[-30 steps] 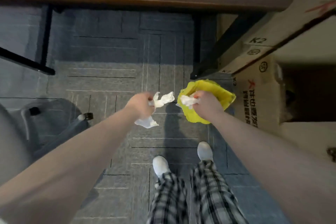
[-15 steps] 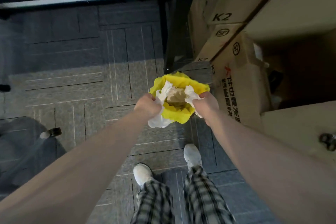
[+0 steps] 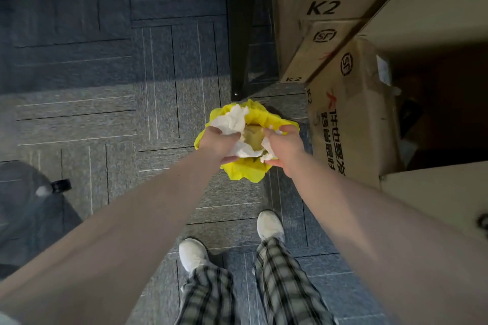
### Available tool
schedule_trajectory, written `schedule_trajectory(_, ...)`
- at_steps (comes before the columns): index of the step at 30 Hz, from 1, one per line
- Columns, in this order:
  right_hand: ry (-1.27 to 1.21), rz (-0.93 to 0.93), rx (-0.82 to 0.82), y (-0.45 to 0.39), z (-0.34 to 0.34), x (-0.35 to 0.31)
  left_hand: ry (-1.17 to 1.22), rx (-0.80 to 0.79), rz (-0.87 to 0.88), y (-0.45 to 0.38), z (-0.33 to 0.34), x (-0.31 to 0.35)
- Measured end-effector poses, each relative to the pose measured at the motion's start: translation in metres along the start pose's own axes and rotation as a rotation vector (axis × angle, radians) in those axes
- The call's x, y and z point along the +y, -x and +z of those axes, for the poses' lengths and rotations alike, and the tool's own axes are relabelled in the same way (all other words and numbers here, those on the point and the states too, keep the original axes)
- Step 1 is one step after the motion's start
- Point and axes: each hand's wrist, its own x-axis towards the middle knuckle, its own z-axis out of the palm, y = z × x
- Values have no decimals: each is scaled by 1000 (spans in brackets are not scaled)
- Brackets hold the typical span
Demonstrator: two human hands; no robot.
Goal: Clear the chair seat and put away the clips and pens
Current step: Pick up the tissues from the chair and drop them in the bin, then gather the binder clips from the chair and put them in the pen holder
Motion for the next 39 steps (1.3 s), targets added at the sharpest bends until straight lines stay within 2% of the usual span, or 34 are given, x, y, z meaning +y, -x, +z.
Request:
schedule_trajectory(4, 57, -39, -8, -4, -6, -1, 10, -31, -46, -2, 3, -1)
schedule_trajectory(8, 220, -88, 6, -3, -12, 4, -100, -31, -47, 2, -2, -2)
schedule_trajectory(11, 335, -125, -2, 6, -14, 5, -94, -27, -45, 9, -14, -3)
schedule_trajectory(19, 546, -229, -63, 70, 18, -14, -45, 53, -2, 50, -95, -18)
schedule_trajectory(28, 814, -407, -195, 181, 145, -26, 124, 216, 42, 116, -247, -61)
schedule_trajectory(39, 976, -593, -444, 362, 349, 37, 218, 450, 113, 202, -480, -157)
